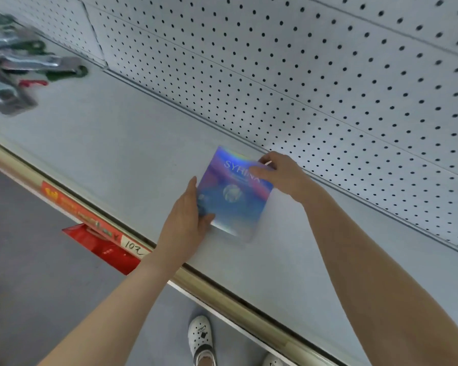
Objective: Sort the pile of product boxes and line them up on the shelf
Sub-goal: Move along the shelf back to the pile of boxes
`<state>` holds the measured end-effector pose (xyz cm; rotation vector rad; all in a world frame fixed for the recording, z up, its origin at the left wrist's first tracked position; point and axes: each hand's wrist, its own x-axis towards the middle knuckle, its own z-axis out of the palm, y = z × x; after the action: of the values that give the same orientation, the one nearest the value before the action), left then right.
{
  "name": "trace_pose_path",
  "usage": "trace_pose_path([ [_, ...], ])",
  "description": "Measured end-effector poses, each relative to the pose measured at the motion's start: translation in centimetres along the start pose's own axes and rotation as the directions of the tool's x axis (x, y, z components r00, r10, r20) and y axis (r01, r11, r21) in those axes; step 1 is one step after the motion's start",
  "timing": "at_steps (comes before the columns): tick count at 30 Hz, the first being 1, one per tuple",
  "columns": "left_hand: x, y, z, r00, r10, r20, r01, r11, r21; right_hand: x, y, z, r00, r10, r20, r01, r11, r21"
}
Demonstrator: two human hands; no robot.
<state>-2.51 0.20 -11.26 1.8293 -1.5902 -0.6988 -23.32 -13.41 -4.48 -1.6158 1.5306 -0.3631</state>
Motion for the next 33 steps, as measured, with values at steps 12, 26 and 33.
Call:
trace_pose_path([
  [12, -1.7, 9.4, 4.6, 0.939, 0.081, 0.336, 0.077, 0.899, -0.43, -17.1, 9.2, -7.4, 0.973, 0.137, -0.187, -0.091, 0.968, 0.233],
  [26, -13.4, 26.2, 18.5, 0.683, 0.543, 0.488, -0.528, 0.829, -0.185, -44.6, 24.2, -14.5, 0.653, 0.232, -0.721, -0.159, 0.973, 0.169],
  [33, -21.4, 37.9, 26.4, 0.414, 0.763, 0.496, -0.849, 0.52, -0.092, -59.4, 31.0, -19.3, 0.405, 0.294, -0.866, -0.258, 0.945, 0.201],
])
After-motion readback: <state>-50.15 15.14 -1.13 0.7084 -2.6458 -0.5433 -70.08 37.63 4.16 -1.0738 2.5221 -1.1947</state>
